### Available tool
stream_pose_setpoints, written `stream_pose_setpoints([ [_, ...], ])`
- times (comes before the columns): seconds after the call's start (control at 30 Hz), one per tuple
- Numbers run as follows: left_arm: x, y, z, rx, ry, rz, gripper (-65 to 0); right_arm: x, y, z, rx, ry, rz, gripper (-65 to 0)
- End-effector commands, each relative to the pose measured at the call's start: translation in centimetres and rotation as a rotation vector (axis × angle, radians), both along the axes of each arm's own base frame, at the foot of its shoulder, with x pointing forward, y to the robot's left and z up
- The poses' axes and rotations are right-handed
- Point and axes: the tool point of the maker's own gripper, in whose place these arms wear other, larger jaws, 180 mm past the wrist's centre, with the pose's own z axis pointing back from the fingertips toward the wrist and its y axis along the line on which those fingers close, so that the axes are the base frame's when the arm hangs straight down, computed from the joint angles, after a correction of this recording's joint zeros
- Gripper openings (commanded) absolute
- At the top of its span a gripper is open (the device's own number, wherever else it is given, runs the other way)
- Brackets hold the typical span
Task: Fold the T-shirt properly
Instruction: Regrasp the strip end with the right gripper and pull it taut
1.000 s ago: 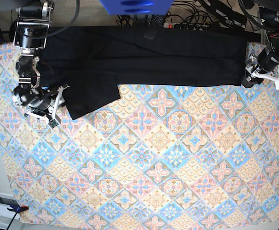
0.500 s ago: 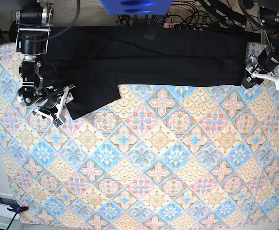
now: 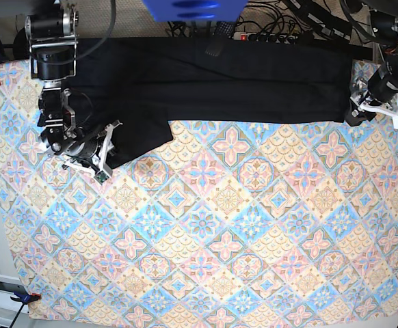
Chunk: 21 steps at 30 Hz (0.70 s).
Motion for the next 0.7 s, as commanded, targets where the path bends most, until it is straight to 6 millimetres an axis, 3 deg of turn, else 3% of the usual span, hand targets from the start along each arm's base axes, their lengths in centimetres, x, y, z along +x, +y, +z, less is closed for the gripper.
stream_pose_setpoints([
  [0.0, 0.7, 0.6, 1.1, 0.020, -0.032, -0.010, -36.8, -0.9, 0.3, -0.6, -0.019, 0.041, 0.026, -54.5],
  [0.1, 0.7, 0.6, 1.1, 0.021, -0.033, -0.009, -36.8, -1.1, 0.2, -0.5, -0.020, 0.055, 0.021, -64.2],
  [0.2, 0.7, 0.6, 1.1, 0.022, -0.034, -0.008, -36.8, 0.6, 1.9, 2.6, 0.038, -0.032, 0.032, -64.6],
  [0.5, 0.8, 0.6, 1.2, 0.024, -0.036, -0.007, -36.8, -3.1, 1.9, 7.7, -0.004, -0.117, 0.096, -64.6],
  [0.67, 0.8, 0.6, 1.2, 0.024, -0.036, -0.007, -36.8, -7.3, 2.2, 8.4, -0.014, -0.111, 0.114, -64.6],
])
